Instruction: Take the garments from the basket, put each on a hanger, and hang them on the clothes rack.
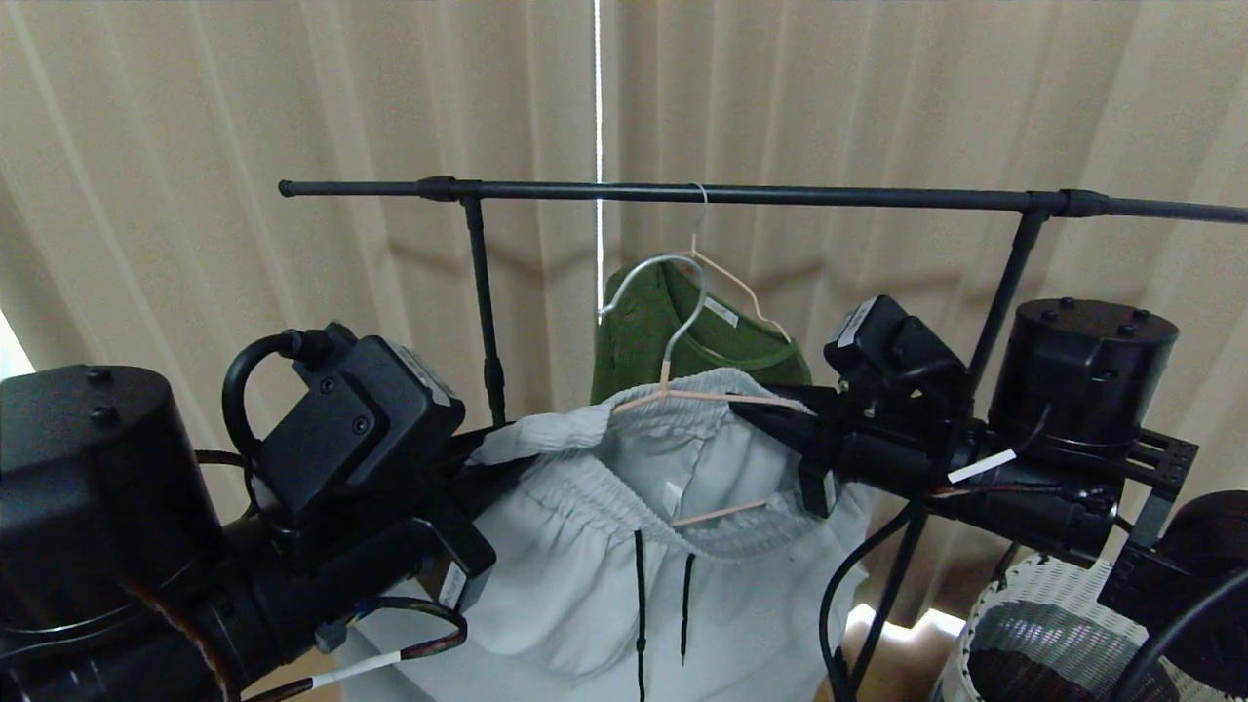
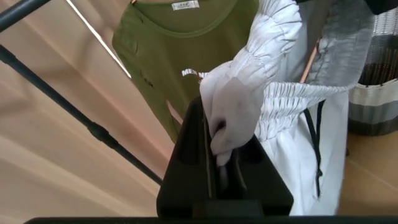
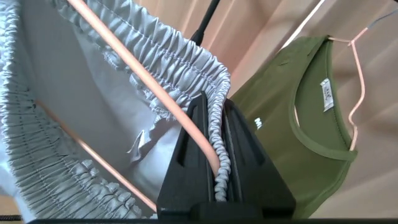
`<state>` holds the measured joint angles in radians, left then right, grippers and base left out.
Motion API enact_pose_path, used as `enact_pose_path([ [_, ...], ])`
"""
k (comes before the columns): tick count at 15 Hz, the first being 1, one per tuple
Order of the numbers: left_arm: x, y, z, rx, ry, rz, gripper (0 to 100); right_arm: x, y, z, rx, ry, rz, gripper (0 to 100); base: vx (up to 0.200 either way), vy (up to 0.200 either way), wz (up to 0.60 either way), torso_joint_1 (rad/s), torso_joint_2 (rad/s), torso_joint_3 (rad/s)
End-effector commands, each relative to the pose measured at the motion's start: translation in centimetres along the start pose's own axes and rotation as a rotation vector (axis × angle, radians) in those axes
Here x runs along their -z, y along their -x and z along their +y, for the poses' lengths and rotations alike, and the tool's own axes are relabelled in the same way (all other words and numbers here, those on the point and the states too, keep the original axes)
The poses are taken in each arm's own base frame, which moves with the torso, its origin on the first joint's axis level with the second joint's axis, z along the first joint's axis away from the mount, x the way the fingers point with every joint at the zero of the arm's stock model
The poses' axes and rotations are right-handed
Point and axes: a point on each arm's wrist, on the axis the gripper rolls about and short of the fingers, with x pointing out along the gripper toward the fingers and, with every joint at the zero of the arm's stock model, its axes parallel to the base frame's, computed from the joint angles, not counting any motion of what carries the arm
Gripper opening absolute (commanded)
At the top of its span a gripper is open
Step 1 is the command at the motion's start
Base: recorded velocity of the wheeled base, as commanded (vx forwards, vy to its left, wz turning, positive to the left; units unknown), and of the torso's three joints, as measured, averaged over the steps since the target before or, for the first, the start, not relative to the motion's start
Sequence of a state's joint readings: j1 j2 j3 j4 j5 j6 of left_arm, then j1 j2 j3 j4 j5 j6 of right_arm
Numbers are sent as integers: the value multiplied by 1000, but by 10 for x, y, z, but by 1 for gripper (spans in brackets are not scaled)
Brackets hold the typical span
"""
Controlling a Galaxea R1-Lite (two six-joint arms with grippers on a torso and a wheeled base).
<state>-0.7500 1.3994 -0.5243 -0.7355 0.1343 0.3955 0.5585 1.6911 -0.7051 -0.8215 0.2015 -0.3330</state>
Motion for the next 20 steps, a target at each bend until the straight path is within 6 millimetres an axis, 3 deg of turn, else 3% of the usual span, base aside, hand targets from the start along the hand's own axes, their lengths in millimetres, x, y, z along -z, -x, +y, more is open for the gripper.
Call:
enact_pose_path([
  [1, 0, 2, 1, -6, 0, 3, 0, -1, 3, 1, 1, 1, -5, 0, 0, 0, 0, 0, 0, 0],
  [2, 0, 3, 1, -7, 0, 5, 100, -2, 5, 1, 1, 2, -6, 0, 0, 0, 0, 0, 0, 0],
  [5, 1, 7, 2, -8, 6, -3, 100, -5, 17, -2, 45, 1, -11, 0, 0, 0, 0, 0, 0, 0],
  [10, 15, 36, 2, -14, 53, 4, 100, 3, 50, -26, 189, -16, 18, 0, 0, 0, 0, 0, 0, 0],
  [15, 65, 55, -1, -37, 63, 182, 100, -6, 79, -31, 245, -39, -32, 0, 0, 0, 0, 0, 0, 0],
  [20, 80, 29, -6, -9, 75, 301, 100, -10, 84, -27, 237, -36, -55, 0, 0, 0, 0, 0, 0, 0],
])
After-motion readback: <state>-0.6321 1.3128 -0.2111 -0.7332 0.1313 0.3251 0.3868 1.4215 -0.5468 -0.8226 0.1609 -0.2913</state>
